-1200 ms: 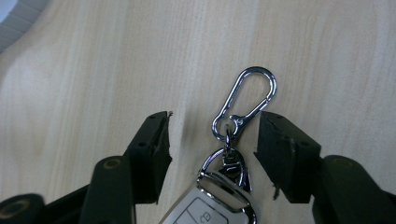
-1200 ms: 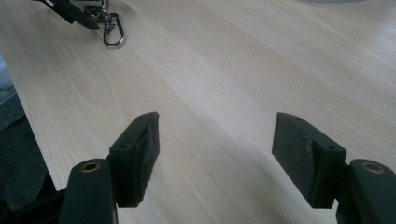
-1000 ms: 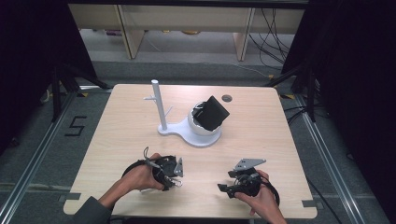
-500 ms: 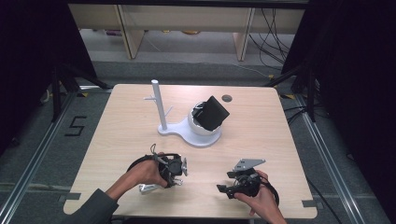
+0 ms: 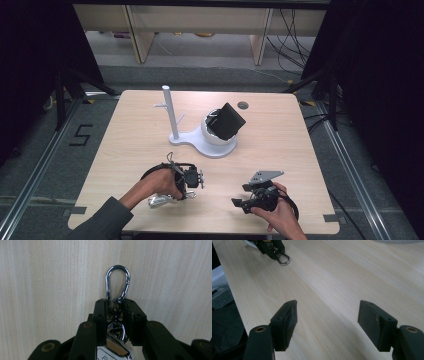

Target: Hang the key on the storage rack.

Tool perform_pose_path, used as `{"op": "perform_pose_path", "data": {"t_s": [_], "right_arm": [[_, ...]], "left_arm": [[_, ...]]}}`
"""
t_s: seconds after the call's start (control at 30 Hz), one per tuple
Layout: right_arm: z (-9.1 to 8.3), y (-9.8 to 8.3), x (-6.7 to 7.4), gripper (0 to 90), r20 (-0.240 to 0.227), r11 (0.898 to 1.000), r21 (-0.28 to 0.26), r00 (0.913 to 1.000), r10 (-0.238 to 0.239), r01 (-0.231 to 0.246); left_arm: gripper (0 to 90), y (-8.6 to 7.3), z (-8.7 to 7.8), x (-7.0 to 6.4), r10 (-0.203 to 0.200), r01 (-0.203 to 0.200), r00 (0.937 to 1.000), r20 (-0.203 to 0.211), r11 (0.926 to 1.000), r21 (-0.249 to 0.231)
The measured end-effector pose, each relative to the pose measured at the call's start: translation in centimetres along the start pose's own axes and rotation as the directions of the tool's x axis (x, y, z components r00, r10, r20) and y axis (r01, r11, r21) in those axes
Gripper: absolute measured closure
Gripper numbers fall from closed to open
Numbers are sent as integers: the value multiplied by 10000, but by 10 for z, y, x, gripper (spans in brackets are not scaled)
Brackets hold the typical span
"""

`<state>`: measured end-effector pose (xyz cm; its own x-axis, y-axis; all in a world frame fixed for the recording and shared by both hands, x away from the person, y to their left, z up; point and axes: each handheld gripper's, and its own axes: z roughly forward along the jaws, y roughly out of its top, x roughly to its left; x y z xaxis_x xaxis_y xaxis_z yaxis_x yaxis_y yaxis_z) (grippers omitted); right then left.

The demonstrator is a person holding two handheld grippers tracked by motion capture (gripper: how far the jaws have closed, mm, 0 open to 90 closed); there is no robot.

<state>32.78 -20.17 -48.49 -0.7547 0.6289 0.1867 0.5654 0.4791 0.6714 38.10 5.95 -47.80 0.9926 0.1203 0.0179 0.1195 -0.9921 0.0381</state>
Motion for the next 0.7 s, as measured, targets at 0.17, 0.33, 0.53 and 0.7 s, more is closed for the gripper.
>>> {"op": "perform_pose_path", "data": {"t_s": [0.17, 0.33, 0.53, 0.7], "right_arm": [[-1, 0, 0, 330, -50, 10000, 33, 10000, 7, -7], [0, 0, 1, 330, -36, 10000, 12, 10000, -18, 18], [0, 0, 1, 330, -49, 10000, 16, 10000, -25, 25], [-1, 0, -1, 331, -79, 10000, 1, 10000, 10, -10]], "left_arm": [[722, 0, 0, 0, 91, -94, 9998, 159, 9998, 167], [743, 1, 1, 1, -165, 160, 9995, 285, 9997, 183], [750, 0, 1, 3, -283, 279, 9991, 308, 9995, 120], [752, -2, 0, 3, -377, 379, 9992, 144, 9992, -106]]}}
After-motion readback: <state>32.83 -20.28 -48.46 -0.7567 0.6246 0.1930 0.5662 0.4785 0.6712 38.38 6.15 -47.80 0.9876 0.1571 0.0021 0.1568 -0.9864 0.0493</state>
